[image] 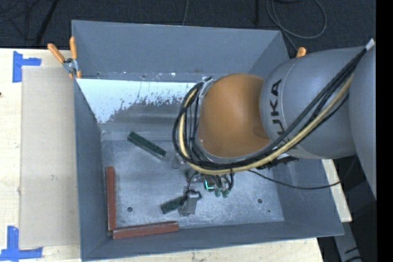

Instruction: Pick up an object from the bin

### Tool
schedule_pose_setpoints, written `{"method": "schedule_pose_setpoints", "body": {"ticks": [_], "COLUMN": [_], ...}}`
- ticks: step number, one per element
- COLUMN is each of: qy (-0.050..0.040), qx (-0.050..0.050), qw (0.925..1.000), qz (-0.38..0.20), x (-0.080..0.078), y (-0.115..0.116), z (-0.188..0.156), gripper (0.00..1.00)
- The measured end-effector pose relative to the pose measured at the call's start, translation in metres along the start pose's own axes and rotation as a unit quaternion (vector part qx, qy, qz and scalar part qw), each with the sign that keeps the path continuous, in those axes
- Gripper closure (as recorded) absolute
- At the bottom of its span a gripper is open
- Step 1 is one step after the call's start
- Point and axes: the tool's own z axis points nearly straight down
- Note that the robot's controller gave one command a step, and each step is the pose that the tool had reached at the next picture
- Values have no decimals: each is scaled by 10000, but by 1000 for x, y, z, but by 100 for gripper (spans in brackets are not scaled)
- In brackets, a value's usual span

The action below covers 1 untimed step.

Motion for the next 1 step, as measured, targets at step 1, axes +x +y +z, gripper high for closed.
{"method": "schedule_pose_setpoints", "body": {"ticks": [1], "qy": [-6], "qx": [2], "qw": [10000], "qz": [15], "x": [4], "y": [-16], "z": [89], "gripper": [0]}}
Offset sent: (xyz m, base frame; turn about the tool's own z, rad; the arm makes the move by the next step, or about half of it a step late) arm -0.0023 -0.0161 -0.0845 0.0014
